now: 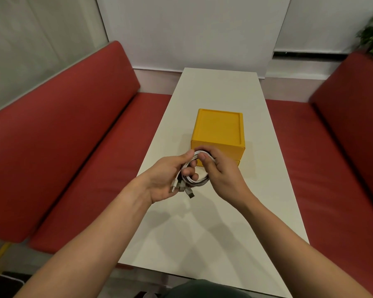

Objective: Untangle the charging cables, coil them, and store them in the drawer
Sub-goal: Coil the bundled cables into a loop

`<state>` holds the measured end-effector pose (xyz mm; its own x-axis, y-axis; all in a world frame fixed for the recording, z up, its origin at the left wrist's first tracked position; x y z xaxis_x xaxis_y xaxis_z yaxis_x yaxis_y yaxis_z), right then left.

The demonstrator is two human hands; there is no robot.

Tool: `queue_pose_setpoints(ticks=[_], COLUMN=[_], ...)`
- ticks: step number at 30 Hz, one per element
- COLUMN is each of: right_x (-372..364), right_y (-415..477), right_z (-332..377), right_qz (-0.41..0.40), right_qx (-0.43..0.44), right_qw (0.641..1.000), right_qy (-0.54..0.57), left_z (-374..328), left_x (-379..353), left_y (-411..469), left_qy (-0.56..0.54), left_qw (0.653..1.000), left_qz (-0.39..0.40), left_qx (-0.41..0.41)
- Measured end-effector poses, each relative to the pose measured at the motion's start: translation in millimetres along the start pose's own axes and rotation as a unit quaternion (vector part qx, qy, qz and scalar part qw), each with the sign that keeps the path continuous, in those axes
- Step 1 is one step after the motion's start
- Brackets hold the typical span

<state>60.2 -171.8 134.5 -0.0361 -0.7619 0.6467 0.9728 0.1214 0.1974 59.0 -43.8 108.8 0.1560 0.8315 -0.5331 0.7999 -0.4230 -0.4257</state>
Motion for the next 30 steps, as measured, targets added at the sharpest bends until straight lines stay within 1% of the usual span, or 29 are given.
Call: queue_pose_setpoints(ticks=[2,4,7,10,14,17,19,20,22,24,26,28,30], right_x=[-1,-2,-2,0,-1,8,13,17,25,29,32,36,39], right_y=[1,2,2,6,5,8,9,9,4,-1,-3,-2,1], right_z=[0,-2,-7,-8,-9,-5,0,4,15,23,27,29,27], right_qz=[0.014,0.028,0.045,0.069,0.109,0.103,0.100,0.088,0.058,0.061,0.062,0.037,0.008], right_qx=[0.004,0.009,0.008,-0.006,0.005,0.047,0.092,0.130,0.225,0.294,0.337,0.364,0.379], right_qw=[1.000,1.000,0.999,0.997,0.984,0.978,0.969,0.959,0.924,0.889,0.860,0.837,0.821], right_qy=[0.008,0.005,-0.019,-0.038,-0.143,-0.178,-0.204,-0.235,-0.303,-0.345,-0.377,-0.406,-0.426], left_z=[-4,-9,-17,-21,-20,-21,-22,-22,-23,-26,-27,-26,-25], left_x=[3,5,5,0,3,9,12,11,9,8,3,-2,-5], left_y=[2,2,0,-3,-1,2,4,4,1,-3,-6,-8,-9], left_qy=[0.031,0.104,0.221,0.287,0.311,0.322,0.301,0.289,0.273,0.278,0.306,0.345,0.354], left_qw=[0.998,0.989,0.957,0.930,0.924,0.925,0.936,0.943,0.952,0.952,0.946,0.933,0.930], left_qz=[-0.022,-0.045,-0.073,-0.064,-0.074,-0.089,-0.083,-0.073,-0.057,-0.044,-0.020,0.000,0.011], left_qx=[-0.048,-0.098,-0.172,-0.221,-0.210,-0.183,-0.162,-0.151,-0.129,-0.119,-0.110,-0.102,-0.100])
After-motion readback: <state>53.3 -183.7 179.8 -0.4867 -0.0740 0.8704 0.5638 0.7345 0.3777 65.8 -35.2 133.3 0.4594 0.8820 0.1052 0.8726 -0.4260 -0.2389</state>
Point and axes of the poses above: each hand's wrist, its own y-axis towards the middle knuckle, its own x-axis out of the back of the hand, z = x × y, the point moved 8 cm from there along y, towards the middle knuckle, and after that the axes turned 13 degrees about -y, right-handed, at the moved point
